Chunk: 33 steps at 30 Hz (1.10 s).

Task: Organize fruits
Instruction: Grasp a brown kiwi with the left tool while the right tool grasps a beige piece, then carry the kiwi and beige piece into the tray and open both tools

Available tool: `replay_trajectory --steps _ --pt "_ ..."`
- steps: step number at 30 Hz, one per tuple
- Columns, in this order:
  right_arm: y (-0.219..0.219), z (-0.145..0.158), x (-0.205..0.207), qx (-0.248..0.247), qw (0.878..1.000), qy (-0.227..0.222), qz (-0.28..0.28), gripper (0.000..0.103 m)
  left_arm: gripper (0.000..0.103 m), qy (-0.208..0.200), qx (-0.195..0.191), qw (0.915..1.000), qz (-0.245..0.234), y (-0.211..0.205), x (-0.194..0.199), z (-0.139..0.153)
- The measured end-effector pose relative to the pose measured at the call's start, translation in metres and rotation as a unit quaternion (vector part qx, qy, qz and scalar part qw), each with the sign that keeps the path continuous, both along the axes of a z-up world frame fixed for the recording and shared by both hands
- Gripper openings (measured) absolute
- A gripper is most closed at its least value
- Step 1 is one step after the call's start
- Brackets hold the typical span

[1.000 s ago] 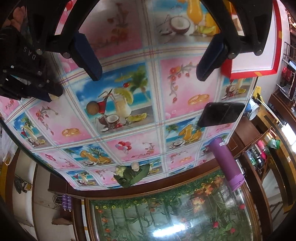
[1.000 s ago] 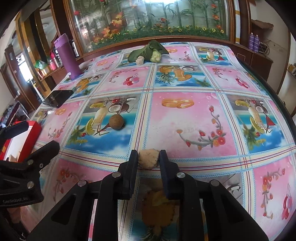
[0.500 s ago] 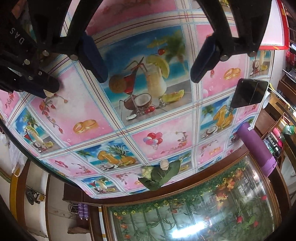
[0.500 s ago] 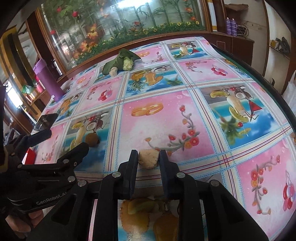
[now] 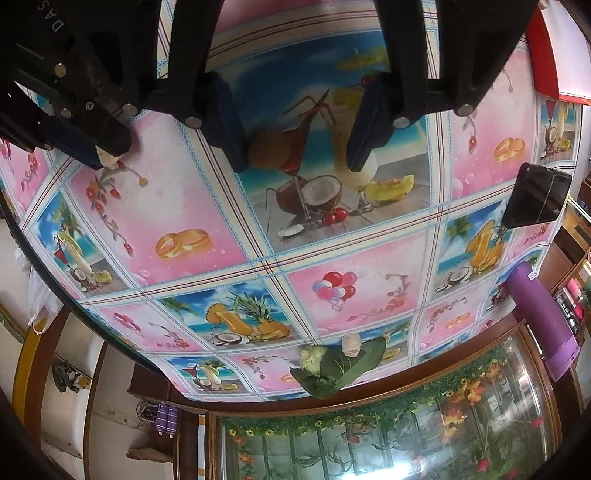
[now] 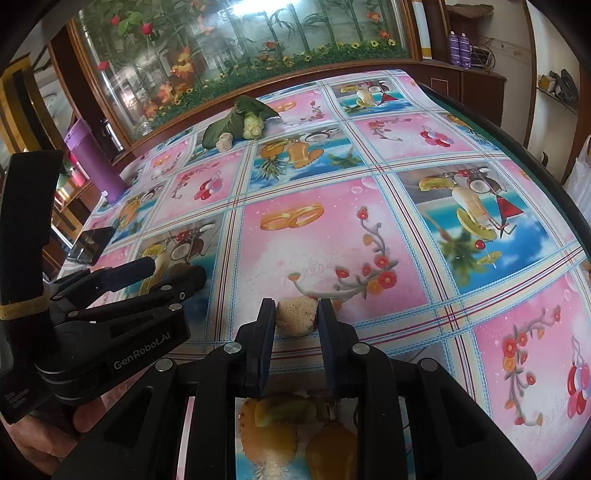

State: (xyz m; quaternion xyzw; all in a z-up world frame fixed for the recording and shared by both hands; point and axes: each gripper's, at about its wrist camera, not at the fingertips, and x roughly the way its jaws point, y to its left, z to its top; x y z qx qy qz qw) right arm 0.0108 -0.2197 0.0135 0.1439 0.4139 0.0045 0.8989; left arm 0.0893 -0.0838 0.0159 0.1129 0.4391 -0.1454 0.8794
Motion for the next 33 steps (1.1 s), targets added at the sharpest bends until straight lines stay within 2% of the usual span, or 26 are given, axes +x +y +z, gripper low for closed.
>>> replay_trajectory --steps 2,7,17,26,33 --pt "0.000 0.000 0.000 0.000 1.000 0.000 0.001 0.023 0.042 0.004 -0.009 0.9999 -0.004 -0.001 -0.001 0.000" --pt "0.000 0.000 0.000 0.000 1.000 0.000 0.001 0.023 0.025 0.003 -0.017 0.9997 -0.014 -0.006 -0.005 0.001" --pt "0.000 0.006 -0.003 0.007 1.000 -0.019 0.005 0.023 0.025 -0.026 -0.017 0.9995 0.010 0.002 -0.017 0.013" --pt "0.003 0.022 -0.013 0.015 0.997 -0.075 0.018 0.023 0.025 -0.077 -0.025 0.9951 0.057 0.032 -0.049 0.043" --pt "0.012 0.031 -0.020 -0.001 0.993 -0.112 0.038 0.023 0.025 -0.111 -0.033 0.9900 0.080 0.053 -0.082 0.063"
